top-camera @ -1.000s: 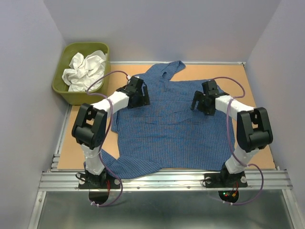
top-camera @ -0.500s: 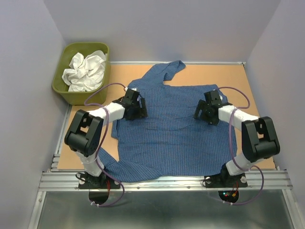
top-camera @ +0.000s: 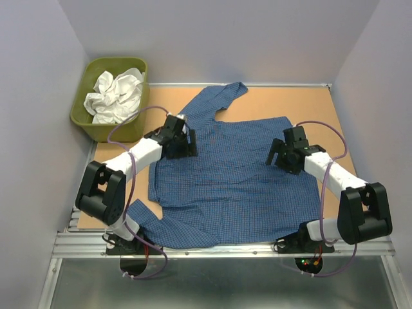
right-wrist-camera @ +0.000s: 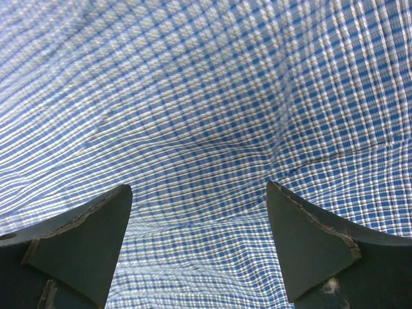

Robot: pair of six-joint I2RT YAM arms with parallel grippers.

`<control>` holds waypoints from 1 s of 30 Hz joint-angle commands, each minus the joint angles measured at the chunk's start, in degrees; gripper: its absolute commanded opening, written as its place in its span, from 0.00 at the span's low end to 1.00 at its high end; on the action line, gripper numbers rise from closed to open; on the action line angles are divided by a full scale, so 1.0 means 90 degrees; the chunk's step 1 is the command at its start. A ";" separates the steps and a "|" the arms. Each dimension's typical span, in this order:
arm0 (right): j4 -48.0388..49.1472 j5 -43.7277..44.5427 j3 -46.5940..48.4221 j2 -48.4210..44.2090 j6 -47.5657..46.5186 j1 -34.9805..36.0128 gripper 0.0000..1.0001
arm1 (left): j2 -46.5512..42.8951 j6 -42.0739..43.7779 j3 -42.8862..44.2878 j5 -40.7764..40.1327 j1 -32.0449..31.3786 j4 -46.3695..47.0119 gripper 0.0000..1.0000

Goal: Fold and stack the long sleeve shirts
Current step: Flatten the shirt out

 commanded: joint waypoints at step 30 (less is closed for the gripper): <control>0.0363 -0.1265 0.0067 -0.1057 -0.0379 0.0064 0.90 | 0.4019 0.1121 0.4256 -0.1063 -0.0370 0.0959 0.64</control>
